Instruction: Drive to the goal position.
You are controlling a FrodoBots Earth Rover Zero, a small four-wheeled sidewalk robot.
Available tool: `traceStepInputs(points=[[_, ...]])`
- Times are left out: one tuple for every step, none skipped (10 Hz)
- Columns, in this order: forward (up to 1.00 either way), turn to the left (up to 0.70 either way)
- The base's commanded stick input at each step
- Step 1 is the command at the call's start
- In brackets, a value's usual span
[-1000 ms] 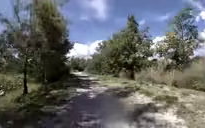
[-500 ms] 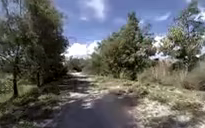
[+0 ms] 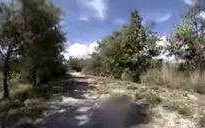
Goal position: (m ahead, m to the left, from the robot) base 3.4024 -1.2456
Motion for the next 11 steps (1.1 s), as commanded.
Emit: traceStepInputs(points=[[0.82,0.0],[0.82,0.0],[0.82,0.0],[0.82,0.0],[0.82,0.0],[0.82,0.0],[0.82,0.0],[0.82,0.0],[0.82,0.0],[0.82,0.0],[0.82,0.0]])
